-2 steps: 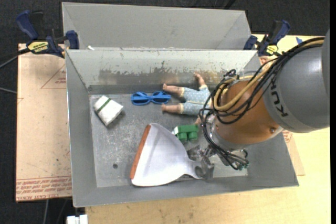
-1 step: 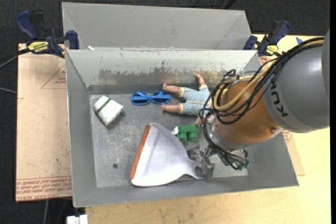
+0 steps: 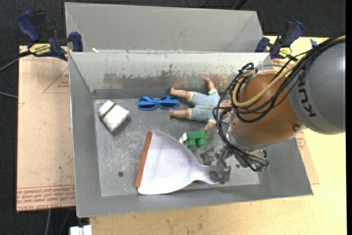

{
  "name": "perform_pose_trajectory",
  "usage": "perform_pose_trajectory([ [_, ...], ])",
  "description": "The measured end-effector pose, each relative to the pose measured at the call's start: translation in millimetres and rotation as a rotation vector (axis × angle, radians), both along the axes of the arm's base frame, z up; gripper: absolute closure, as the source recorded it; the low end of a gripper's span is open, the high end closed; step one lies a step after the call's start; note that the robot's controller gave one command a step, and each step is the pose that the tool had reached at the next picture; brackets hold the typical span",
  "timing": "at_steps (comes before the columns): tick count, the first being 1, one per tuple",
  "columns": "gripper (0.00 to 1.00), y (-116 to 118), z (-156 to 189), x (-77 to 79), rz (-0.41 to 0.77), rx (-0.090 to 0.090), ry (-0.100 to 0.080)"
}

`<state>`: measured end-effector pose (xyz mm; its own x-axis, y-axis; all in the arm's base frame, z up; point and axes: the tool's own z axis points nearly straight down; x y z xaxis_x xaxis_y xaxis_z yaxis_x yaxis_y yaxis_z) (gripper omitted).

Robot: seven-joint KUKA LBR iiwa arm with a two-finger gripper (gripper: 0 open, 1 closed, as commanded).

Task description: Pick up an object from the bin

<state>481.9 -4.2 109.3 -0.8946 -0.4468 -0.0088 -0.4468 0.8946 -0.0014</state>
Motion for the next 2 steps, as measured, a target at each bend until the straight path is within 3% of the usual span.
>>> perform_pose_trajectory([
  [1,1.00,-4.3,43.9,15.6,0.142,-0.001,-0.007],
  [2,1.00,-4.3,43.9,15.6,0.142,-0.001,-0.007],
])
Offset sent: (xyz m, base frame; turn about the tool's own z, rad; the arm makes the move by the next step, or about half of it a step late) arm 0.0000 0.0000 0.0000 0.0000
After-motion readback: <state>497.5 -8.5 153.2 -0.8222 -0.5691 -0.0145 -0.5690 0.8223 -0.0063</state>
